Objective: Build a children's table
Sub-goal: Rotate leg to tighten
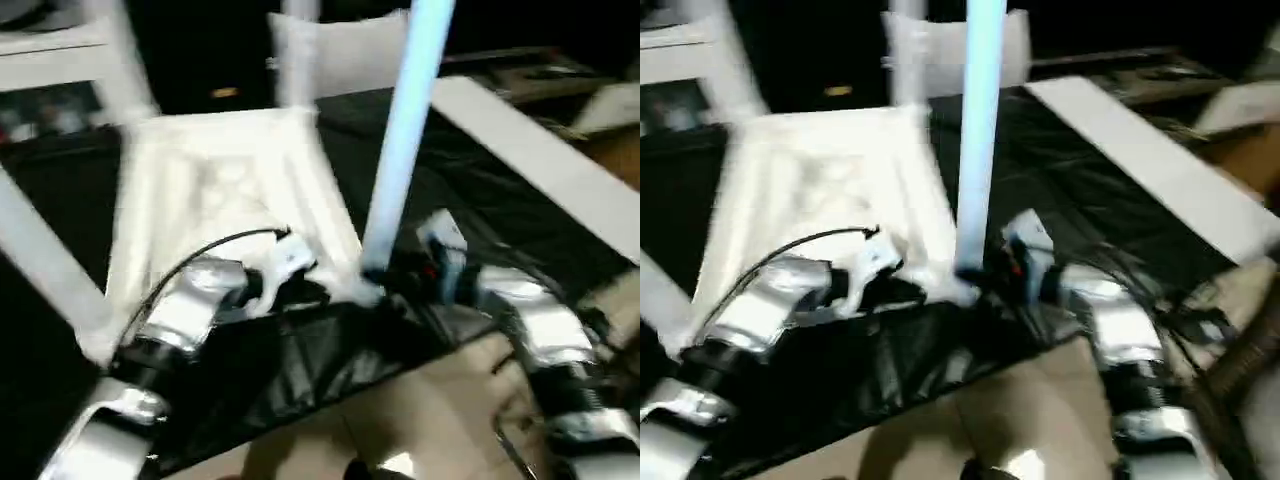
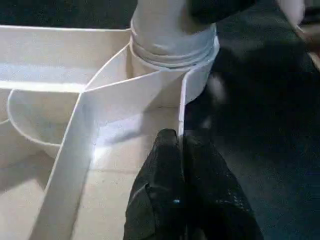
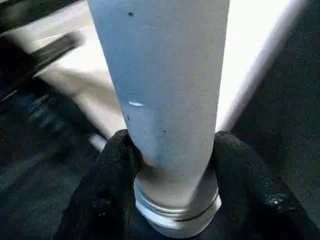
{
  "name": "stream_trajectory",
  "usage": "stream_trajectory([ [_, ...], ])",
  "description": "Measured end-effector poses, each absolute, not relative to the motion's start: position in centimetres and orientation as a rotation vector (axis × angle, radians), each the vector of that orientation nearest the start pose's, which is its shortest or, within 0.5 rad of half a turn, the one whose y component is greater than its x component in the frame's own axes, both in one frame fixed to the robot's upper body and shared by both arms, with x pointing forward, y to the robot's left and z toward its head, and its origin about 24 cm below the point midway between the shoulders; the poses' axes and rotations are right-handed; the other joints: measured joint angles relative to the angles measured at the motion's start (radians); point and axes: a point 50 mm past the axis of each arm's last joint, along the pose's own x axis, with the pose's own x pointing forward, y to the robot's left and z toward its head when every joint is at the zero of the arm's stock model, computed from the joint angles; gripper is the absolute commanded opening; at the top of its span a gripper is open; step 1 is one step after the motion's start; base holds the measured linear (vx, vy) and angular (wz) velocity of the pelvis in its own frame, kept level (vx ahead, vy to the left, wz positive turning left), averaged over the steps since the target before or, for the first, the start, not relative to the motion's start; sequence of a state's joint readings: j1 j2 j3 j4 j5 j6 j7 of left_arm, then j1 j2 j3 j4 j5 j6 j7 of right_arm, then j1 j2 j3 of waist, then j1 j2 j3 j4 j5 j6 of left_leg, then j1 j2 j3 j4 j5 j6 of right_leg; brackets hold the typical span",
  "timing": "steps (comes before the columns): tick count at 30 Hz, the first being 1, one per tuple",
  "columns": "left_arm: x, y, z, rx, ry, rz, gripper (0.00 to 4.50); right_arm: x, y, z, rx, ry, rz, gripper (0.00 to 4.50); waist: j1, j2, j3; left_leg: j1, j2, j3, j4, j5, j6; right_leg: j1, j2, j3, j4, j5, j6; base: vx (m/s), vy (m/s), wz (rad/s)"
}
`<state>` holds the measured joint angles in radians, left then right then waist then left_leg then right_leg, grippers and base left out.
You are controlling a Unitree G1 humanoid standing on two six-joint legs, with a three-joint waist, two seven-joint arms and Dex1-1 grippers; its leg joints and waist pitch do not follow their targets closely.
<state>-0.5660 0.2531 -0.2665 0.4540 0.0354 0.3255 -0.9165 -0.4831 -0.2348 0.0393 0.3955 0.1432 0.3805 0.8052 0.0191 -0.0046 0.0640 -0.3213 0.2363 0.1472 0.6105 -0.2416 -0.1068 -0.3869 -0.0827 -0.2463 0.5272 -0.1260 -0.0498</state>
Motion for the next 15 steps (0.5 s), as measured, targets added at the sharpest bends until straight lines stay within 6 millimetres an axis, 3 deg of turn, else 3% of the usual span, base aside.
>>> stream_trajectory([
  [1, 32.3, 10.0, 5.3, 0.313, 0.436, -1.047, 0.00, 32.5, -13.1, 5.8, 0.018, 0.340, 0.798, 1.95, -0.005, -0.011, 0.002, 0.009, -0.009, 0.004, 0.003, -0.003, -0.004, -0.006, 0.002, 0.027, 0.020, -0.005, 0.000, 0.000, 0.000, 0.00],
  [2, 32.4, 9.8, 5.3, 0.305, 0.436, -1.017, 0.00, 32.8, -12.7, 5.9, 0.023, 0.343, 0.760, 1.95, -0.008, -0.019, 0.004, 0.017, -0.020, 0.006, 0.004, -0.005, -0.007, -0.011, 0.002, 0.040, 0.034, -0.003, -0.020, 0.000, 0.000, 0.00],
  [3, 32.6, 9.4, 5.4, 0.299, 0.424, -0.978, 0.00, 33.2, -12.4, 6.1, 0.030, 0.334, 0.709, 1.95, -0.003, -0.018, 0.004, 0.019, -0.032, 0.009, 0.004, -0.009, -0.005, -0.018, 0.000, 0.038, 0.037, -0.005, -0.023, 0.000, 0.000, 0.00],
  [5, 33.0, 8.7, 5.9, 0.311, 0.403, -0.949, 0.00, 33.7, -12.2, 6.5, 0.020, 0.309, 0.659, 1.95, 0.008, -0.015, 0.004, -0.005, -0.032, -0.002, 0.003, -0.008, -0.003, -0.032, 0.002, 0.024, 0.027, -0.005, -0.022, 0.010, -0.013, -0.11],
  [6, 33.1, 8.4, 6.0, 0.314, 0.398, -0.939, 0.00, 33.8, -12.2, 6.5, 0.011, 0.297, 0.644, 2.29, 0.012, -0.010, 0.001, -0.012, -0.027, -0.010, 0.000, -0.003, 0.004, -0.031, 0.009, 0.018, 0.012, -0.001, -0.017, 0.000, 0.000, 0.00],
  [8, 33.1, 8.3, 6.0, 0.316, 0.396, -0.929, 0.00, 33.8, -12.1, 6.4, 0.016, 0.286, 0.634, 2.64, 0.011, -0.009, 0.000, -0.011, -0.024, -0.009, -0.005, 0.001, 0.006, -0.030, 0.009, 0.019, 0.009, 0.004, -0.018, 0.000, 0.000, 0.00],
  [15, 33.0, 8.1, 6.2, 0.337, 0.384, -0.945, 0.00, 33.4, -12.3, 6.5, 0.059, 0.262, 0.649, 3.16, 0.015, -0.009, 0.000, -0.011, -0.029, -0.007, -0.010, 0.000, 0.006, -0.030, 0.006, 0.025, 0.004, 0.007, -0.024, 0.000, 0.000, 0.00],
])
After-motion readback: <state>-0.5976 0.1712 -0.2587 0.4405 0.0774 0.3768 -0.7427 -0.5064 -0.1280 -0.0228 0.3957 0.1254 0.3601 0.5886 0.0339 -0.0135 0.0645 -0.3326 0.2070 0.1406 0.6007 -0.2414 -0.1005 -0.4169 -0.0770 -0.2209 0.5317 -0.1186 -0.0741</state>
